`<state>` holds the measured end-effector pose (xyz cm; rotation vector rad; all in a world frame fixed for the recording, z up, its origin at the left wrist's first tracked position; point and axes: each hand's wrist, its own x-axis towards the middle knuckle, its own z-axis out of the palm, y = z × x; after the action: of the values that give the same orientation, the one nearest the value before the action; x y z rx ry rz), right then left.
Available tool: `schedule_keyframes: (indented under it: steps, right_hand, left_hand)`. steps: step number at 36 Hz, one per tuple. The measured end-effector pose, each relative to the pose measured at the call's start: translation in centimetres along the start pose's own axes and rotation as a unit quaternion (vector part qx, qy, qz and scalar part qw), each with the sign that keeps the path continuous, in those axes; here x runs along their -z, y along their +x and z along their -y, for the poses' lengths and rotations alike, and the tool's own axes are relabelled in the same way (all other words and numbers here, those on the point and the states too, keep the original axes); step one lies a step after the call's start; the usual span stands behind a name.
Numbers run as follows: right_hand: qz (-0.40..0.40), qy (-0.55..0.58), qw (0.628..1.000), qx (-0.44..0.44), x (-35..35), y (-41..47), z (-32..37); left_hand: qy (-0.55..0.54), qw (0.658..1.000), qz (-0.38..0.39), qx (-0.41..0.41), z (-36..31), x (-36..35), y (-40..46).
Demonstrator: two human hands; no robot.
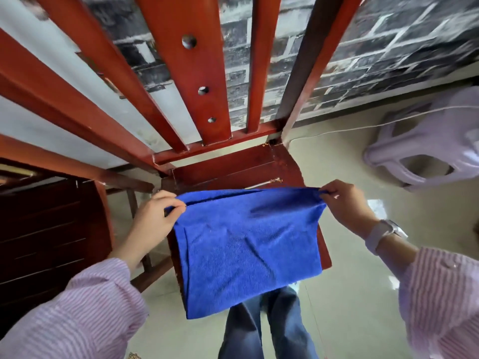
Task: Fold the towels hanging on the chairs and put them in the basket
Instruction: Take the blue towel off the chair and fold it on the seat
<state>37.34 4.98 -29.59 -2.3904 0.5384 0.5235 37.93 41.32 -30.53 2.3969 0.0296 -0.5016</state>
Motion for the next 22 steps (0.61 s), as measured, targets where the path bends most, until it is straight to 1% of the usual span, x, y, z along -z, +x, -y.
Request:
schedule_keyframes:
  steps: [4,6,8,11,13,18,22]
  right_hand:
    - [-0.041,0.005,0.999,0.031,3.3,-3.4,-0.1]
    - [-0.059,0.0,0.997,0.048,5.0,-5.3,-0.1]
    - [-0.068,0.001,0.996,0.066,6.5,-7.0,-0.2]
    - [-0.074,-0.009,0.993,0.093,9.1,-9.6,-0.4]
    - [-0.091,-0.02,0.988,0.122,11.3,-11.4,-0.2]
    - [-0.135,-0.074,0.963,0.221,17.5,-15.1,0.5]
    - [-0.168,-0.083,0.942,0.277,22.2,-17.0,1.2]
  left_hand:
    - [0.013,1.0,-0.027,-0.008,-2.7,2.2,-3.4]
    - [0.027,0.998,-0.043,-0.026,-4.3,3.3,-5.2]
    - [0.037,0.996,-0.065,-0.045,-6.1,4.4,-7.0]
    - [0.029,0.994,-0.096,-0.049,-8.5,5.6,-9.7]
    - [0.023,0.991,-0.121,-0.054,-10.1,6.6,-11.5]
    - [0.037,0.975,-0.188,-0.113,-14.7,9.3,-15.6]
    - [0.011,0.962,-0.242,-0.129,-18.9,11.7,-17.5]
